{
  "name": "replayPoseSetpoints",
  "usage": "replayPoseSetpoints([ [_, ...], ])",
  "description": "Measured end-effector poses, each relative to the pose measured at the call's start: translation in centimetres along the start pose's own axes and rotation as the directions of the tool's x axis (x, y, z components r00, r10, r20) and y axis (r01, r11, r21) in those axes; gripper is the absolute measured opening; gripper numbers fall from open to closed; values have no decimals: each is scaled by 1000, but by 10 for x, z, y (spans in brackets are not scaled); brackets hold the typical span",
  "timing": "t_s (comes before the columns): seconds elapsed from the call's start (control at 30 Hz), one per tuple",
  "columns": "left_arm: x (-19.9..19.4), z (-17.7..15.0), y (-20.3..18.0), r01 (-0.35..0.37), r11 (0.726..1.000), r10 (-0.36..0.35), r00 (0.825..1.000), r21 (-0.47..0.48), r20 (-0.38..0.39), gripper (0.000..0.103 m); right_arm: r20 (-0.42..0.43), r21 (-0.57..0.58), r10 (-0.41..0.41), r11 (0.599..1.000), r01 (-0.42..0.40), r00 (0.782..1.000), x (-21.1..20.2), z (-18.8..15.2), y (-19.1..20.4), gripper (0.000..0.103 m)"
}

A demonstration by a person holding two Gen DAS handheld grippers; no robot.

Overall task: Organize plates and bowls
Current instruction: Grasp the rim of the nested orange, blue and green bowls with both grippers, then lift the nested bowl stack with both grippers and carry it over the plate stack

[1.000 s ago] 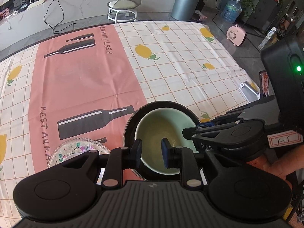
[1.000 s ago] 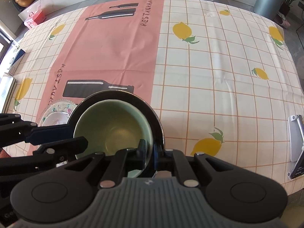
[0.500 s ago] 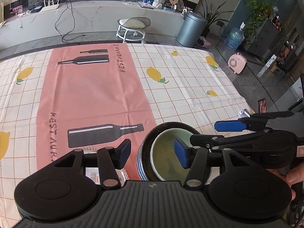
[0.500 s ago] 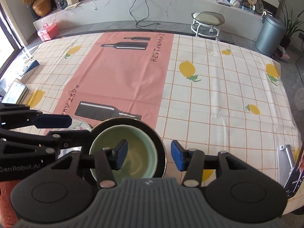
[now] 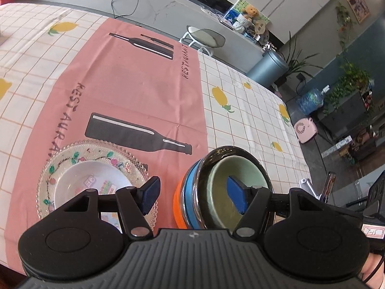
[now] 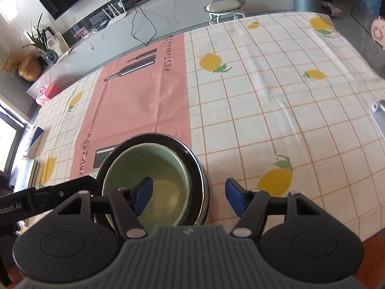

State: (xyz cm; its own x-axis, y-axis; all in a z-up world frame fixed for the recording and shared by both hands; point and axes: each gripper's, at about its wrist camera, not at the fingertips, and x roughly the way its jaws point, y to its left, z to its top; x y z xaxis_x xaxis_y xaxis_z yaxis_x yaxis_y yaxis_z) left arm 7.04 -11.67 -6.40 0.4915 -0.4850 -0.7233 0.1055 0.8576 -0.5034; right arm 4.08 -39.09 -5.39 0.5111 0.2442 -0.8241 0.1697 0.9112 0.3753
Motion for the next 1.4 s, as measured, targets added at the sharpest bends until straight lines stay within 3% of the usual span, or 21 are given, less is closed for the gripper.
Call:
replayPoseSetpoints([
  [0.27, 9, -10, 18, 37, 995, -35, 999, -97, 31, 76, 46, 204, 56, 977, -65, 997, 5, -23, -28, 66],
  [0.43, 20, -11, 15, 57, 993, -58, 998, -100, -8, 76, 32, 292, 107, 950, -112, 994, 16, -30, -40, 63],
  [0.77, 43, -4, 10, 25, 995, -40, 988, -95, -152, 69, -4, 269, 124, 956, -119, 992, 21, -21, -35, 54],
  [0.87, 47, -3, 8, 13, 996, -28, 983, -83, -180, 63, -18, 269, 128, 956, -119, 992, 23, -19, -38, 50],
  [1.0, 51, -3, 2, 10, 998, -24, 979, -69, -204, 56, -35, 292, 136, 949, -120, 990, 27, -19, -43, 46],
  [1.4, 53, -3, -4, -19, 999, 10, 980, -45, -201, 52, -49, 341, 161, 930, -135, 986, 37, -24, -47, 46],
])
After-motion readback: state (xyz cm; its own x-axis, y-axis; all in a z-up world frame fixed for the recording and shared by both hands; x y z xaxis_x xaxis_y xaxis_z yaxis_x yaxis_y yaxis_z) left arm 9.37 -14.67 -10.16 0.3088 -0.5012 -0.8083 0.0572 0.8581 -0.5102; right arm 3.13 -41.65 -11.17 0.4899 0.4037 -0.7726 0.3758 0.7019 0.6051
